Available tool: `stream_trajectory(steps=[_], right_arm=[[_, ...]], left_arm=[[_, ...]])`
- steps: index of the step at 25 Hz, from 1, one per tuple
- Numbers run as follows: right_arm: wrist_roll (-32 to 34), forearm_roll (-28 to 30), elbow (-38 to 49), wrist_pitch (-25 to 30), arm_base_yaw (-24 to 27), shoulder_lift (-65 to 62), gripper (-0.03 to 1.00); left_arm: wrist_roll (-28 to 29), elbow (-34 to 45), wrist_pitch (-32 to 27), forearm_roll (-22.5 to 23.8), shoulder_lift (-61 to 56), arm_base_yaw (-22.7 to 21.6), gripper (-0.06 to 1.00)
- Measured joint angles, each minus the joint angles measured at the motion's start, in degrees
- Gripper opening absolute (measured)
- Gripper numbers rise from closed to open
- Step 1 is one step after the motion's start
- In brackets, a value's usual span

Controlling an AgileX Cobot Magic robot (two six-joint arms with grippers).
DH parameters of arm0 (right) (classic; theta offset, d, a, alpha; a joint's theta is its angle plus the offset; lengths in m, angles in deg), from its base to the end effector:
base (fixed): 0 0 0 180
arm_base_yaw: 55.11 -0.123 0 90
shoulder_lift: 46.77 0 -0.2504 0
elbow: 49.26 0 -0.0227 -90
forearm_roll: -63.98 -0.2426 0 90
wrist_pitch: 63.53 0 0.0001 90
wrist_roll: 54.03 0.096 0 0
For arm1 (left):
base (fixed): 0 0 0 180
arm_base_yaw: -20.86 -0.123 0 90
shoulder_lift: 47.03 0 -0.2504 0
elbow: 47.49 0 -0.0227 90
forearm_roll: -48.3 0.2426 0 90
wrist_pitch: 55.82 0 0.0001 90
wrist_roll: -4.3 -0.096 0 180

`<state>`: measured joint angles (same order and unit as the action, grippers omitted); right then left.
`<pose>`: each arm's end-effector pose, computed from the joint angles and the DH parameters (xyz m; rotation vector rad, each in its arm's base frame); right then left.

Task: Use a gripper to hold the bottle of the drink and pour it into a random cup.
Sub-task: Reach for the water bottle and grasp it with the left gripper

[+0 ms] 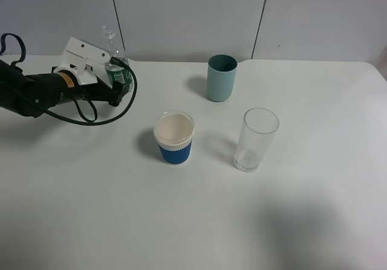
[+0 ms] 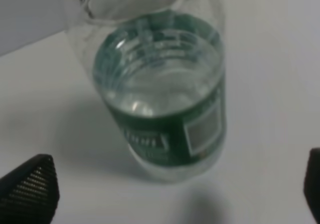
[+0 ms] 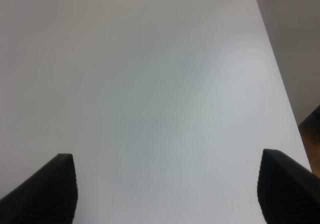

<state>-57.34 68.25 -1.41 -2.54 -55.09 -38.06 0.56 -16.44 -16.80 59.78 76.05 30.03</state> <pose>0.0274 -0.0063 0.2693 -0.0554 2.0509 -0.1255 0.3424 -0.0674 0.0831 0.4605 1.9629 -0.0876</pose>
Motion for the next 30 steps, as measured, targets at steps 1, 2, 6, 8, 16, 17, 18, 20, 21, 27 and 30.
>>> stream_trajectory(steps=[1, 2, 6, 8, 16, 17, 18, 20, 21, 27, 30], right_arm=[[0.00, 0.00, 0.00, 0.00, 0.00, 0.00, 0.74], [0.00, 0.00, 0.00, 0.00, 0.00, 0.00, 0.74], [0.00, 0.00, 0.00, 0.00, 0.00, 0.00, 0.74], [0.00, 0.00, 0.00, 0.00, 0.00, 0.00, 0.74], [0.00, 0.00, 0.00, 0.00, 0.00, 0.00, 0.74], [0.00, 0.00, 0.00, 0.00, 0.00, 0.00, 0.74], [0.00, 0.00, 0.00, 0.00, 0.00, 0.00, 0.74], [0.00, 0.00, 0.00, 0.00, 0.00, 0.00, 0.74], [0.00, 0.00, 0.00, 0.00, 0.00, 0.00, 0.74], [0.00, 0.00, 0.00, 0.00, 0.00, 0.00, 0.74], [0.00, 0.00, 0.00, 0.00, 0.00, 0.00, 0.74]], left_arm=[[0.00, -0.79, 0.00, 0.00, 0.69, 0.00, 0.99], [0.00, -1.69, 0.00, 0.01, 1.26, 0.00, 0.99], [0.10, -5.11, 0.13, 0.05, 3.48, 0.00, 0.99], [0.25, -6.59, 0.18, 0.05, 4.52, 0.00, 0.99], [8.42, -8.19, 6.17, -0.01, 7.42, 0.00, 0.99], [9.61, -8.19, 7.53, -0.01, 7.76, 0.00, 0.99], [10.85, -8.19, 8.66, -0.01, 8.19, 0.00, 0.99], [12.05, -8.19, 9.71, -0.01, 8.86, 0.00, 0.99], [12.30, -8.19, 10.04, -0.01, 9.16, 0.00, 0.99], [12.51, -8.19, 10.91, 0.04, 9.34, 0.00, 0.99], [12.51, -8.19, 11.17, 0.04, 9.34, 0.00, 0.99]])
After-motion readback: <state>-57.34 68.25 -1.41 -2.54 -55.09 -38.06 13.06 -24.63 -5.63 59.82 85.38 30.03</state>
